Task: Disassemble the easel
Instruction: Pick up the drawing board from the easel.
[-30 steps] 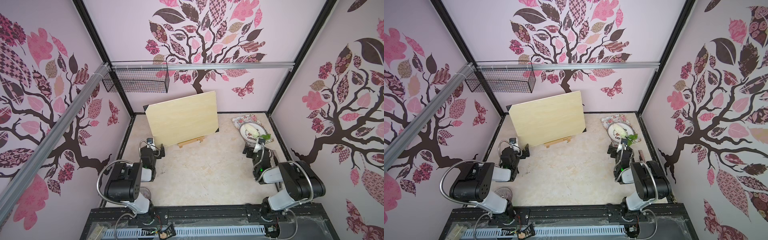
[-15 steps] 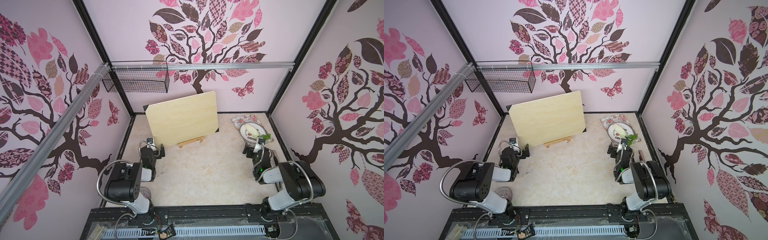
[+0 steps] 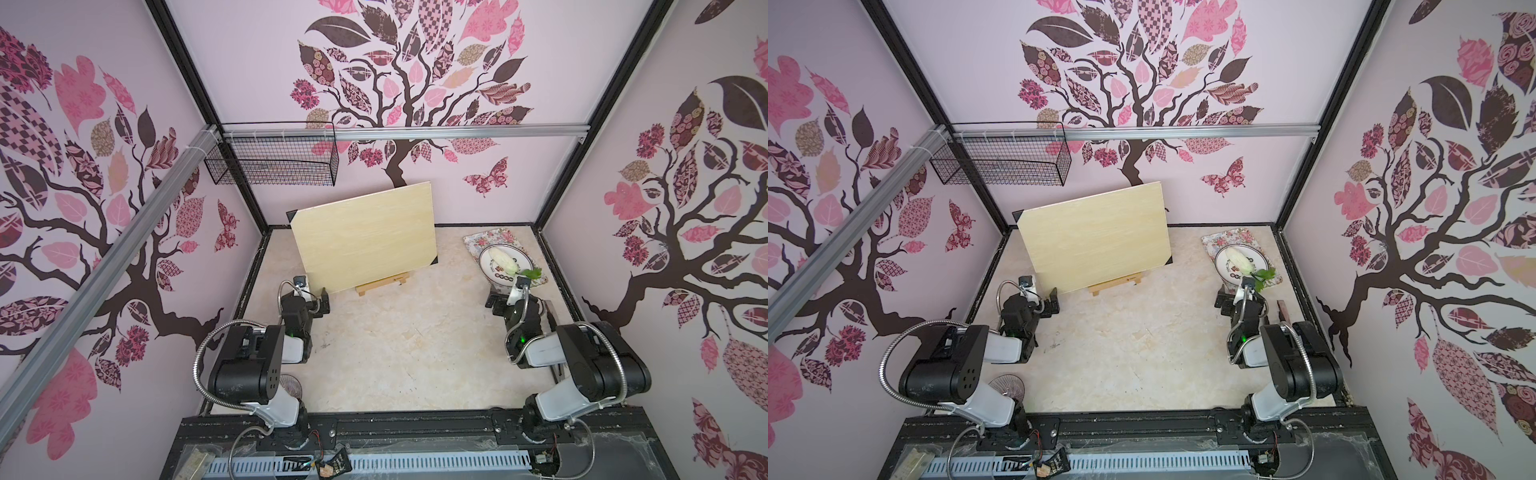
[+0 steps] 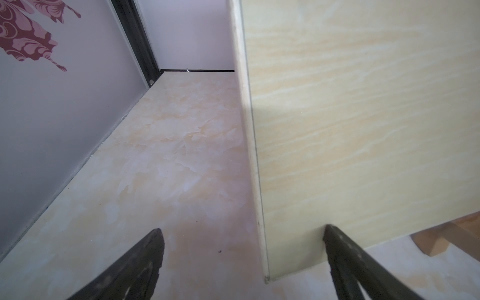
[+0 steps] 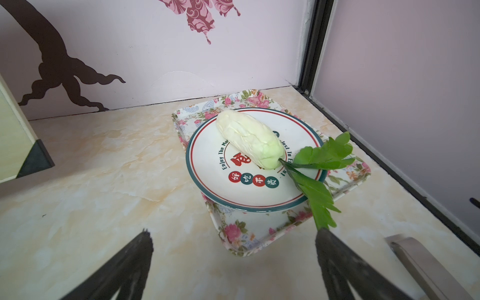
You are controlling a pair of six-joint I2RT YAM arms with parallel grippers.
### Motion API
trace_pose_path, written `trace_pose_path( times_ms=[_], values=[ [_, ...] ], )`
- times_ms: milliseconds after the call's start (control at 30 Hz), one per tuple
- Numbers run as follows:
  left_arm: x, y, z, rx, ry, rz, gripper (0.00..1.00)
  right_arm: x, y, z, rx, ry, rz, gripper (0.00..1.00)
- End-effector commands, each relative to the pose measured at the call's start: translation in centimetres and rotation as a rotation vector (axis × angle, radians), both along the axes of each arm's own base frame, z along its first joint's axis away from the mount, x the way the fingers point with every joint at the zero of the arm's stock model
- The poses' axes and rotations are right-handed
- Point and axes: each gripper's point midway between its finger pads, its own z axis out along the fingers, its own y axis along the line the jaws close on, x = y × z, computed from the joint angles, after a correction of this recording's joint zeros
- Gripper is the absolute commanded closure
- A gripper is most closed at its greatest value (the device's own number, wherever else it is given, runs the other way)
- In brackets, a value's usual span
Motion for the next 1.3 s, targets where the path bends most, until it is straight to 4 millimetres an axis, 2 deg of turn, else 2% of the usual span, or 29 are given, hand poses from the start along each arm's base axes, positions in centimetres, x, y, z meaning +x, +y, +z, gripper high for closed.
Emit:
trace_pose_path(
  times_ms=[0, 200, 267, 400, 667, 767, 867, 1000, 1133, 1267],
  values=[
    [1.1, 0.6, 1.6, -0.027, -0.051, 0.011, 0.02, 0.8, -0.4, 1.0, 0.009, -0.038, -0.022, 0.00],
    [0.6, 0.3, 1.9, -0.037, -0.071, -0.022, 0.02, 0.7, -0.3, 1.3, 0.009, -0.049, -0.018, 0.00],
    [0.0, -0.3, 2.8, -0.031, -0.113, -0.051, 0.02, 0.8, 0.1, 2.0, 0.006, -0.044, 0.006, 0.00],
    [-1.6, 0.4, 5.6, -0.033, -0.173, -0.006, 0.02, 1.1, 0.5, 3.8, 0.019, 0.015, 0.031, 0.00],
    [-4.8, 0.7, 11.8, -0.093, -0.248, 0.029, 0.02, 0.4, 2.1, 8.1, 0.164, -0.012, 0.098, 0.00],
    [-5.8, 1.4, 12.8, -0.110, -0.195, 0.082, 0.02, 1.0, 3.6, 8.9, 0.226, 0.028, 0.163, 0.00],
    [-5.3, 1.1, 13.9, -0.125, -0.164, 0.063, 0.02, 1.9, 5.6, 9.6, 0.289, 0.057, 0.232, 0.00],
    [-3.3, 0.2, 15.0, -0.277, -0.115, -0.049, 0.02, 3.2, 9.6, 10.0, 0.310, 0.099, 0.338, 0.00],
    [-0.9, -0.3, 15.6, -0.424, -0.101, -0.210, 0.03, 4.5, 12.3, 9.2, 0.397, 0.143, 0.419, 0.00],
    [0.9, 0.5, 15.8, -0.516, -0.075, -0.325, 0.09, 5.4, 14.2, 8.4, 0.422, 0.186, 0.468, 0.00]
  ],
)
